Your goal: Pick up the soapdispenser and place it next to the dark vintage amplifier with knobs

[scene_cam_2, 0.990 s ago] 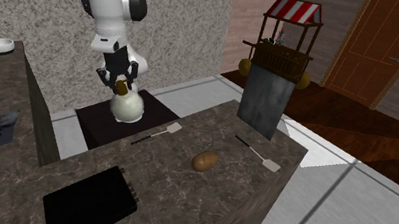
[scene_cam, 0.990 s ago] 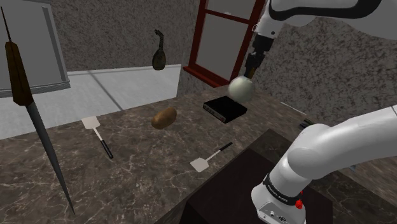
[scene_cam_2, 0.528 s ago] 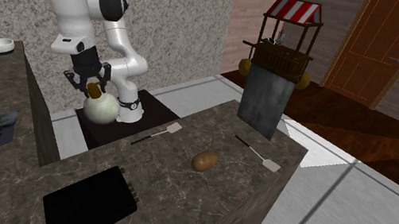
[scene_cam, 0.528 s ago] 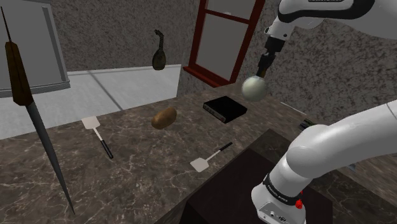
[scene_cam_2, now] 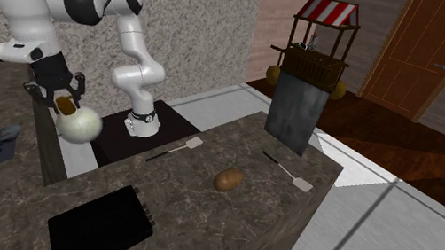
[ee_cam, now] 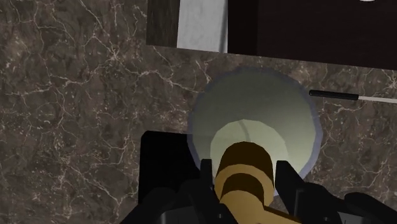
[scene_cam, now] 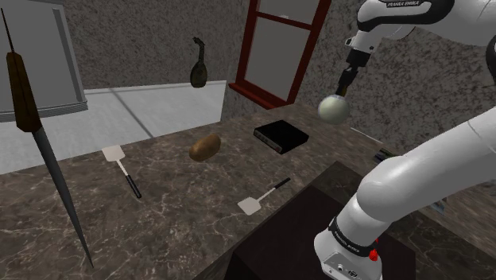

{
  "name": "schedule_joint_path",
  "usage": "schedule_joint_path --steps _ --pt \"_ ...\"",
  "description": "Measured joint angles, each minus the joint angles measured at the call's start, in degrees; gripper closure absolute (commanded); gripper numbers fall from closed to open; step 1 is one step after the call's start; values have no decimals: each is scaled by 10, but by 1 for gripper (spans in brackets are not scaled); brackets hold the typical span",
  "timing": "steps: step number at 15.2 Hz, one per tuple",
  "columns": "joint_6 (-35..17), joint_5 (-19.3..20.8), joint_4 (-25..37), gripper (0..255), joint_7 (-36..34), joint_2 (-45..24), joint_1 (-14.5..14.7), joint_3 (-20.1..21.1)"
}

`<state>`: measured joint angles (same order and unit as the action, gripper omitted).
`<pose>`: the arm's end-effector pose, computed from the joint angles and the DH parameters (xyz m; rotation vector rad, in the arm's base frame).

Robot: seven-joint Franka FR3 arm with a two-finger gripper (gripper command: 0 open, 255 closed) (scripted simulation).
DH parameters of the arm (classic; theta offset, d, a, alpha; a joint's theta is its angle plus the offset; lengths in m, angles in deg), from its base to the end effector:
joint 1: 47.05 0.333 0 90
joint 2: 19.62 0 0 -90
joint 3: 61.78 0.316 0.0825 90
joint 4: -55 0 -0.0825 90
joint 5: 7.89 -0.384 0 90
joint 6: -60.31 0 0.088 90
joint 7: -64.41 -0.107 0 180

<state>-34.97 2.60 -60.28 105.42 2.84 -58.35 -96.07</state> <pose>0.2781 -0.3647 0.5807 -3.1037 0.0358 -0.0159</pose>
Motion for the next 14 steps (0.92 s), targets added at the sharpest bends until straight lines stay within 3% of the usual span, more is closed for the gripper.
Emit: schedule_joint_path --steps 5,14 --pt "-4 -22 63 255 79 -69 -2 -66" --pt "-71 -23 7 255 94 -80 -6 -84"
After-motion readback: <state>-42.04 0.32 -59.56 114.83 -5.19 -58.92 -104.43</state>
